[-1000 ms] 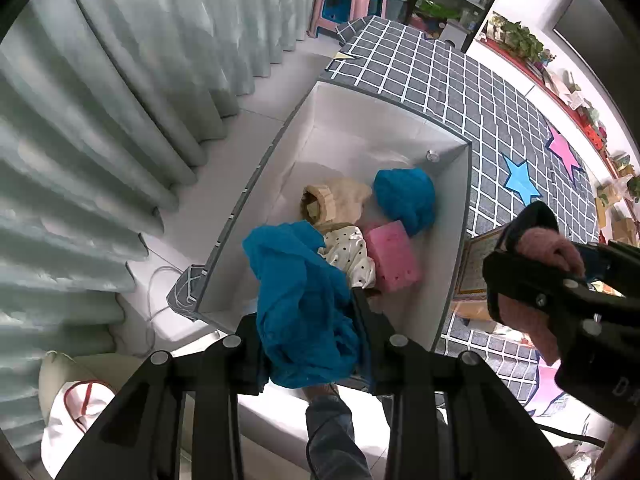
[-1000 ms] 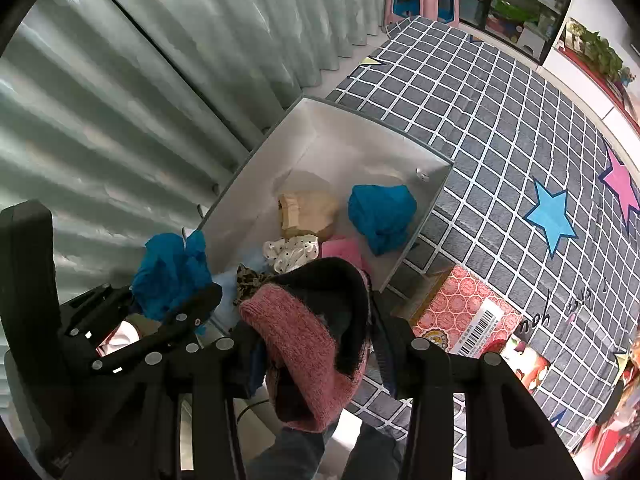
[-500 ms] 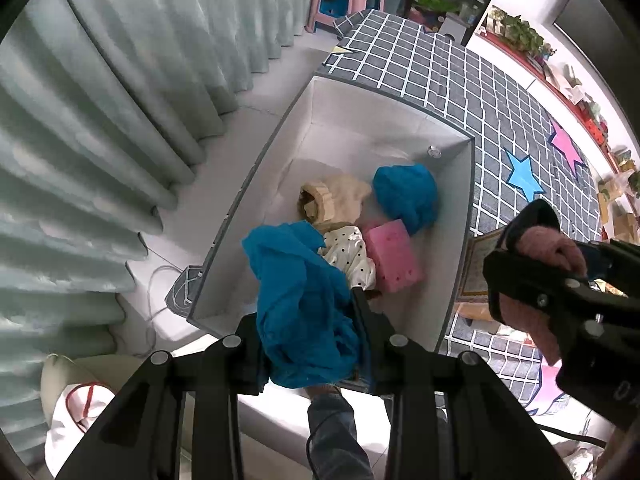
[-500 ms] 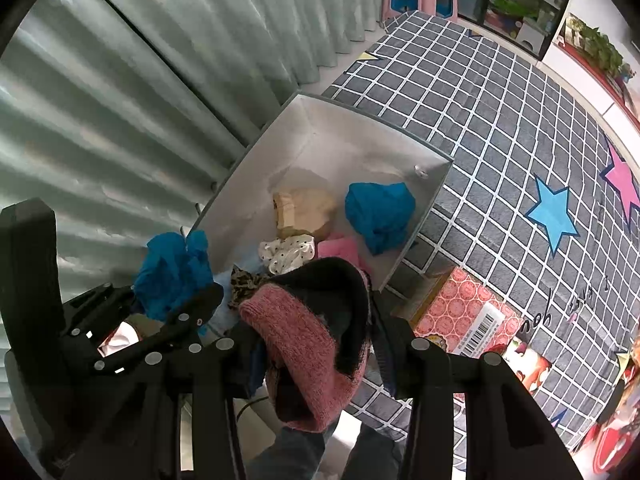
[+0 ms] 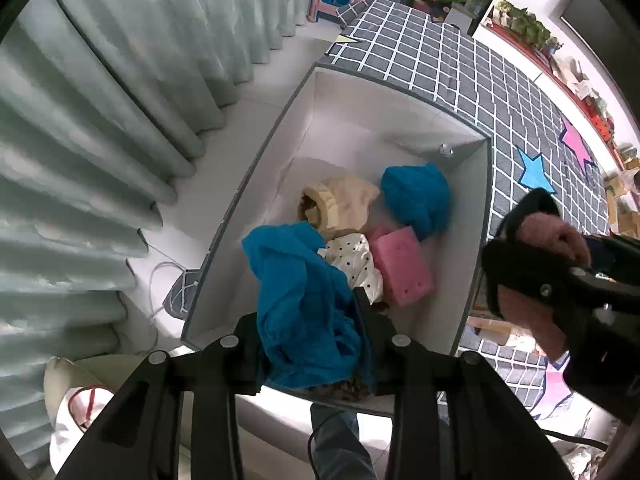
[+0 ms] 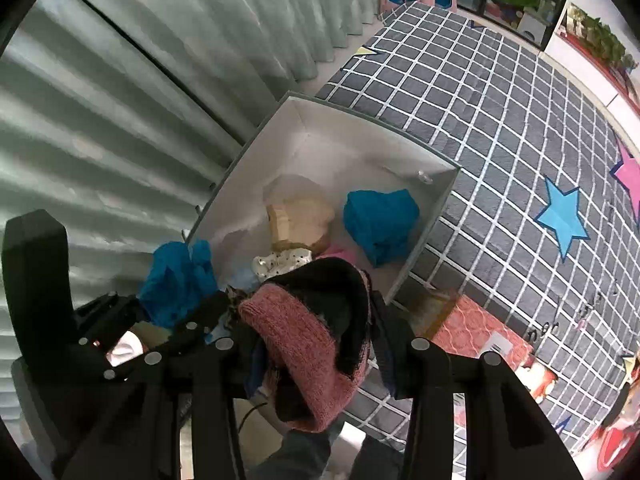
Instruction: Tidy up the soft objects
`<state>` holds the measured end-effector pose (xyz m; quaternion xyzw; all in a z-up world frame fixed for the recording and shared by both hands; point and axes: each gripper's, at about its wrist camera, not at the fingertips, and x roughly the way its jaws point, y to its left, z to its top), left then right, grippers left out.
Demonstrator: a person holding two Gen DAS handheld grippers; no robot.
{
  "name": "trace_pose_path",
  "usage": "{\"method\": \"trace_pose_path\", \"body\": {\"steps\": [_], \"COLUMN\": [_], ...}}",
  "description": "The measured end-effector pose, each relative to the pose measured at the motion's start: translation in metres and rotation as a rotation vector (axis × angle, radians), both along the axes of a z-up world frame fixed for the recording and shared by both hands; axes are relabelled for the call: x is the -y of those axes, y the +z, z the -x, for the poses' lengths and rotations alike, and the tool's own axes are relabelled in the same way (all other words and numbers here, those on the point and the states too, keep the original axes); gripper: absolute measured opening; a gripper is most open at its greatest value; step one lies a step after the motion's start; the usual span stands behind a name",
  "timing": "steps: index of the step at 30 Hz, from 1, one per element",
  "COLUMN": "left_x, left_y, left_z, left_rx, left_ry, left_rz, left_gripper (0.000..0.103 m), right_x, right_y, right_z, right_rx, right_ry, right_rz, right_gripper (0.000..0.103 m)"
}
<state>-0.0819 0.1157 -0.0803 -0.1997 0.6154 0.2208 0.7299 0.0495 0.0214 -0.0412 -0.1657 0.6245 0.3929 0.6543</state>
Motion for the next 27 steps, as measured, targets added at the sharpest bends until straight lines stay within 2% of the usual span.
{"method": "trace_pose_path", "body": {"steps": [1, 2, 3, 4, 6, 8, 13, 16, 18, 27], "left_x": [0.0, -0.001, -0.001, -0.002, -0.002, -0.003, 0.001, 0.003, 0.004, 0.01], "left_y": [0.001, 0.002, 0.003, 0.005, 0.008, 0.009, 0.025, 0.026, 0.024, 0.032], "left_z": [0.0, -0.001, -0.001, -0.001, -0.001, -0.003, 0.0, -0.004, -0.004, 0.003], "left_rx": [0.004, 0.012, 0.017, 0.024, 0.027, 0.012, 0.066, 0.004, -0.007, 0.011], "left_ry": [0.001, 0.002, 0.005, 0.01, 0.005, -0.002, 0.0, 0.004, -0.007, 0.004], "left_rz": [0.001, 0.0, -0.004, -0.016, -0.039, -0.042, -0.12, -0.171, -0.156, -0.145], "left_gripper": [0.055, 0.068, 0.075, 0.083, 0.084, 0.091, 0.092, 0.092, 0.092, 0.093], "right_x": [-0.002, -0.003, -0.004, -0.004, -0.004, -0.002, 0.004, 0.006, 0.005, 0.002], "right_y": [-0.001, -0.001, 0.0, 0.001, 0.006, 0.008, 0.01, 0.013, 0.015, 0.022], "right_z": [-0.001, -0.002, -0.003, -0.003, -0.003, -0.005, -0.007, -0.004, -0.004, 0.005], "right_rx": [-0.012, -0.016, -0.012, -0.003, 0.025, 0.043, 0.061, 0.087, 0.095, 0.12], "right_ry": [0.008, 0.013, 0.02, 0.023, 0.027, 0.023, 0.01, 0.018, 0.022, 0.049], "right_rz": [-0.009, -0.015, -0.023, -0.028, -0.038, -0.034, -0.016, -0.005, 0.002, 0.005], "right_gripper": [0.047, 0.057, 0.08, 0.093, 0.093, 0.093, 0.093, 0.093, 0.103, 0.103]}}
